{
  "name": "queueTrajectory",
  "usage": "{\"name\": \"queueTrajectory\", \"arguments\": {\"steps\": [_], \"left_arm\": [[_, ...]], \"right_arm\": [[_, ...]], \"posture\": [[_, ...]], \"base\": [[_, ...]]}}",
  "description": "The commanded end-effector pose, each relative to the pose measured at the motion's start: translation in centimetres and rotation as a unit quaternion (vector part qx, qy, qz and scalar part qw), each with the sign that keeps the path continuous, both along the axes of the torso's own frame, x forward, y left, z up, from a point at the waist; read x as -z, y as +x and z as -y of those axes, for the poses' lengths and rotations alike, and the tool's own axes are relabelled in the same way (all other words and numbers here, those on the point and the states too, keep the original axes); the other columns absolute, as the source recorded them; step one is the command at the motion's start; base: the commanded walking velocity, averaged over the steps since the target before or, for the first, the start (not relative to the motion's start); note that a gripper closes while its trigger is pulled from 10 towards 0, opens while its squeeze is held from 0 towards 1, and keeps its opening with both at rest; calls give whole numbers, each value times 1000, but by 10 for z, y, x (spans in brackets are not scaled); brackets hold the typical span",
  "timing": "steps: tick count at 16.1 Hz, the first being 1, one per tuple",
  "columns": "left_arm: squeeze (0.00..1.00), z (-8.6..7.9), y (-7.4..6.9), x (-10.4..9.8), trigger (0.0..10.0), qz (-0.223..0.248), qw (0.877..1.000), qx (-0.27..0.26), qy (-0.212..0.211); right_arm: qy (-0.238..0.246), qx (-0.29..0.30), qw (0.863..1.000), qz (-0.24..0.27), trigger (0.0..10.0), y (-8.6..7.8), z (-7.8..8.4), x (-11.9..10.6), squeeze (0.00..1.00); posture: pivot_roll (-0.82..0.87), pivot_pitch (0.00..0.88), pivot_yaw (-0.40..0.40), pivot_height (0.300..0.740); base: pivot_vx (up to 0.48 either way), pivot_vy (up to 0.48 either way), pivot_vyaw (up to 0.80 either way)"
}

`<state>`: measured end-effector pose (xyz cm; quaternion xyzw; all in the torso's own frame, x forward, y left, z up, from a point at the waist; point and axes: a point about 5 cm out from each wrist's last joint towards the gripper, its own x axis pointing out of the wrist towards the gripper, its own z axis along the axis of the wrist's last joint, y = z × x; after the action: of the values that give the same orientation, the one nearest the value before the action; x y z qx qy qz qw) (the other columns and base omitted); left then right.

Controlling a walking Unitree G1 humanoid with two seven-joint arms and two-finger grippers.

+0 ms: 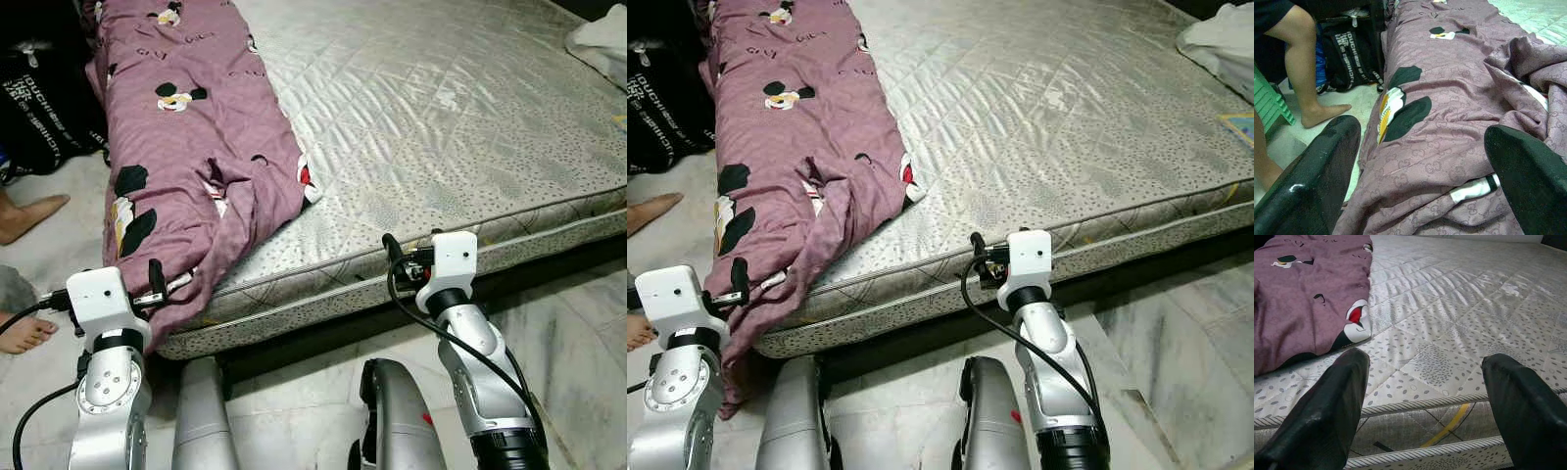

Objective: Clean up the room

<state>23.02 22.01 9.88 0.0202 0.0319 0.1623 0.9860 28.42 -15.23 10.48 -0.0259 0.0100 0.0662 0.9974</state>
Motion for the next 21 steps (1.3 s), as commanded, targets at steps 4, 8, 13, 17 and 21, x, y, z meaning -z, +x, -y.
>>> {"name": "queueTrajectory", "arguments": {"steps": [4,8,13,17,21], "left_arm": [[0,1,1,1,10000,-6,1000,10,-1],[0,2,2,2,10000,-6,1000,11,-2],[0,3,3,2,10000,-6,1000,12,-4],[0,4,4,1,10000,0,1000,20,-8],[0,5,4,0,10000,4,1000,25,-11]], "right_arm": [[3,-5,1000,10,10000,0,0,-3,0],[-3,-8,1000,11,10000,1,0,-3,0],[-11,-11,1000,12,10000,1,-1,-3,0],[-3,-7,1000,11,10000,2,0,-3,0],[-2,-7,1000,12,10000,2,0,-3,0]], "posture": [[3,69,-10,544],[2,64,-13,544],[0,62,-14,544],[-1,63,-14,524],[-2,64,-12,495]], "base": [[0,0,0],[0,0,0],[0,0,639],[0,0,0],[317,0,0]]}}
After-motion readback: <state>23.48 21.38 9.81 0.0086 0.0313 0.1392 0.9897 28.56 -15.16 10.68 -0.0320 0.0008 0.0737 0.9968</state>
